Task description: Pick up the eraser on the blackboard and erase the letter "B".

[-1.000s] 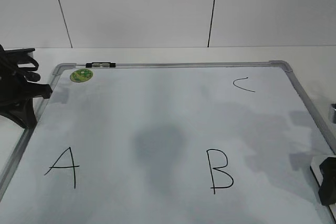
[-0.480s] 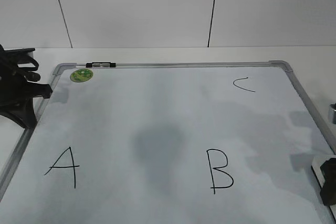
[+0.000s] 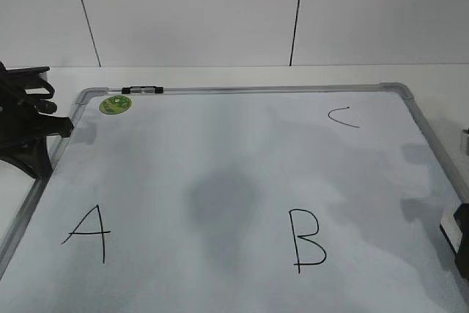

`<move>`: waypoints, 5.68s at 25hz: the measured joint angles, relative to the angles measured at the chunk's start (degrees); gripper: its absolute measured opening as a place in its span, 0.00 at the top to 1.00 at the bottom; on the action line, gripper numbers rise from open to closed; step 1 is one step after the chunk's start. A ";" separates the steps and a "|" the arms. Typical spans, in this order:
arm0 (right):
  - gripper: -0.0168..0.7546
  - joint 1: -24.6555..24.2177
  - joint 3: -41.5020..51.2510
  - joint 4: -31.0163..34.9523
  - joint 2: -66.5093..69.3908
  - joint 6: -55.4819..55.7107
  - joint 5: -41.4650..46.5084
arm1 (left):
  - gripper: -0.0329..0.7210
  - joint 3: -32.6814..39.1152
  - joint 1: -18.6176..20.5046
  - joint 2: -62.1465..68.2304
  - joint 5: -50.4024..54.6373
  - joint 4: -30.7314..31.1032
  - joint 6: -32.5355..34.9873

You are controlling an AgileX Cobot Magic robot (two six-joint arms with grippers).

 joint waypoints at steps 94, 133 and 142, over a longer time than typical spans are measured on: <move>0.28 25.58 -24.22 -12.00 23.78 11.31 -0.84 | 0.94 0.00 0.00 0.13 -0.36 -0.27 0.07; 0.28 17.22 -27.60 -11.22 25.19 13.47 0.15 | 0.94 0.00 0.00 0.13 -0.25 -0.27 0.07; 0.28 12.04 -27.69 -11.44 25.19 13.47 1.66 | 0.94 0.00 0.00 0.13 -0.25 -0.27 0.07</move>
